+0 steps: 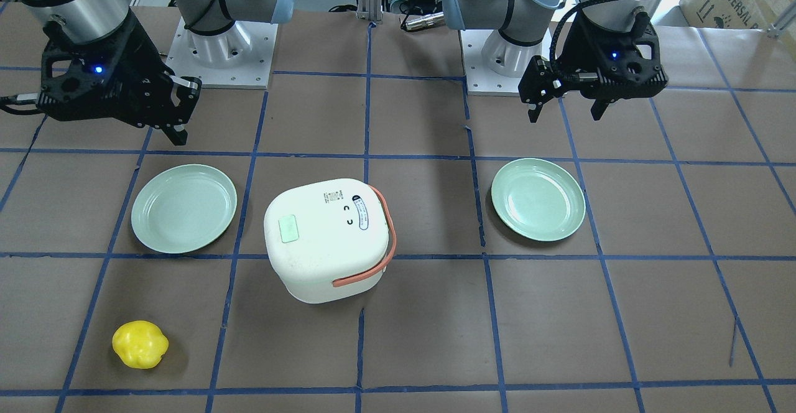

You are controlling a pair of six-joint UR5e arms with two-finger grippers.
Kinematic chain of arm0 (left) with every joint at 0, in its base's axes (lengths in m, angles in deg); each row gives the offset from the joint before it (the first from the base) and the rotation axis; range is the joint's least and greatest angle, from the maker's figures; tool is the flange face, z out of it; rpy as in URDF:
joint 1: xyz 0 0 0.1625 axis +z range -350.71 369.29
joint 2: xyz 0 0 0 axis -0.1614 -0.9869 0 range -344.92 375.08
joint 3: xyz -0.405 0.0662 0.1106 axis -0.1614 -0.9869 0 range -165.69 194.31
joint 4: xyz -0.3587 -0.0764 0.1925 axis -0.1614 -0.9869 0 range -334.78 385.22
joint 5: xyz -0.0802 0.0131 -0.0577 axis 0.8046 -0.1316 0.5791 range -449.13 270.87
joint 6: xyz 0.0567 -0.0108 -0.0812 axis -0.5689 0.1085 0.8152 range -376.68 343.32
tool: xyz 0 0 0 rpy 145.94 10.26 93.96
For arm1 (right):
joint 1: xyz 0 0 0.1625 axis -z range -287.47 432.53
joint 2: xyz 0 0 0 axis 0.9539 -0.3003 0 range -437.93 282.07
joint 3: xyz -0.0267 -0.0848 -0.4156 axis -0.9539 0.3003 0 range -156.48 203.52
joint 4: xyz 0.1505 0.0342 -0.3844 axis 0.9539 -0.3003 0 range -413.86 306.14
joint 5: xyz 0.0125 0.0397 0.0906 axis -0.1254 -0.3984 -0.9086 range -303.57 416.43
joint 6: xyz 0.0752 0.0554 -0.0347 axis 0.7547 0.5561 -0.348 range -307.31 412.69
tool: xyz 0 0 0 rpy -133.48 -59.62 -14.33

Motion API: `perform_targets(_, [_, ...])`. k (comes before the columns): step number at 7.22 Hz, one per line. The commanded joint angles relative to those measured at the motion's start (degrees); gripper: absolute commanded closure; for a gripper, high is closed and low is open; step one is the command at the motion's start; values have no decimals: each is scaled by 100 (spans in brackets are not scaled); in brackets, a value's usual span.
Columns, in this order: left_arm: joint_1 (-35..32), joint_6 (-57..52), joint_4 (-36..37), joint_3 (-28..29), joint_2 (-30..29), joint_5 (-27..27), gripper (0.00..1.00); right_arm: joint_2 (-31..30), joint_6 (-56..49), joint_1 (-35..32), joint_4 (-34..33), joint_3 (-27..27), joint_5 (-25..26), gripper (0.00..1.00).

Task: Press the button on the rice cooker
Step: 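Lift the right gripper up from beside the yellow pepper, then move the right gripper over the rice cooker's green lid button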

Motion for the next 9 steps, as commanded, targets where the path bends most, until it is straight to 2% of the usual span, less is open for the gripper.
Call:
perform_targets(1, [0, 0, 0, 0, 0, 0, 0, 351, -78, -180, -316, -38, -464, 91])
perform_targets(6, [0, 0, -8, 0, 0, 0, 0, 1115, 149, -620, -1484, -12, -361, 87])
perform_targets(9, [0, 0, -8, 0, 0, 0, 0, 1362, 247, -831, -1925, -12, -194, 85])
